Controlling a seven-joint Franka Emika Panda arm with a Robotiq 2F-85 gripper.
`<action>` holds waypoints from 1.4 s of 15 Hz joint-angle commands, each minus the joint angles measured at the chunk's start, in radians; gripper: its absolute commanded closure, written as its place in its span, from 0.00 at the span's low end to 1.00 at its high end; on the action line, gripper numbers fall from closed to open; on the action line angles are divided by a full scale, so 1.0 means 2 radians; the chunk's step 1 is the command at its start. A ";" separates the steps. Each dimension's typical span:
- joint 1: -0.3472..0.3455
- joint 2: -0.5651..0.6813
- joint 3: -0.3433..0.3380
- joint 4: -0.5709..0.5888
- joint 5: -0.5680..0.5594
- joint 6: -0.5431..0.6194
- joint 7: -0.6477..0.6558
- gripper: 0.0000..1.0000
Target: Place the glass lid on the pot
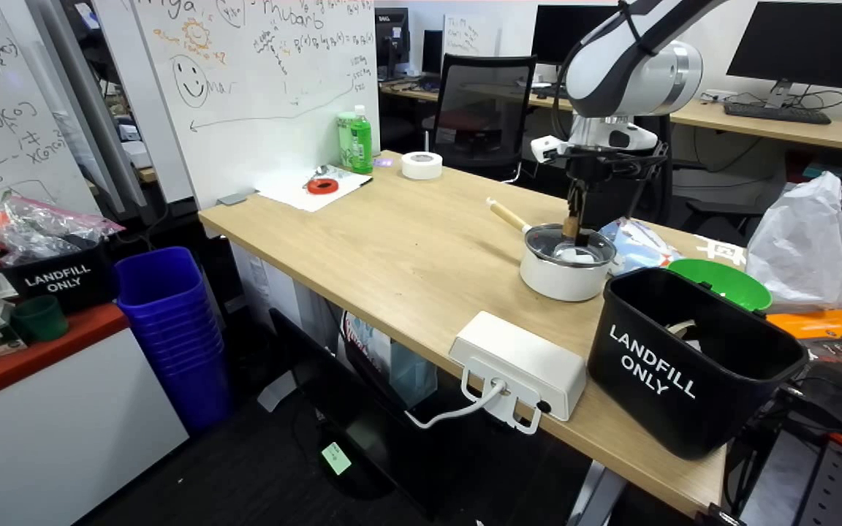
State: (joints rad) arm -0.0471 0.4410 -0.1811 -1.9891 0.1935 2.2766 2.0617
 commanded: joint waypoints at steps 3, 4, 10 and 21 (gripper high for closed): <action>-0.003 0.007 0.003 0.000 0.004 0.028 0.003 0.00; 0.000 0.007 0.001 -0.003 -0.001 0.043 0.005 0.00; 0.005 0.015 -0.003 -0.010 -0.003 0.111 0.014 0.34; 0.009 -0.022 -0.019 -0.027 -0.031 0.121 0.034 0.00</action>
State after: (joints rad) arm -0.0383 0.4392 -0.2045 -2.0050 0.1611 2.5050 2.1172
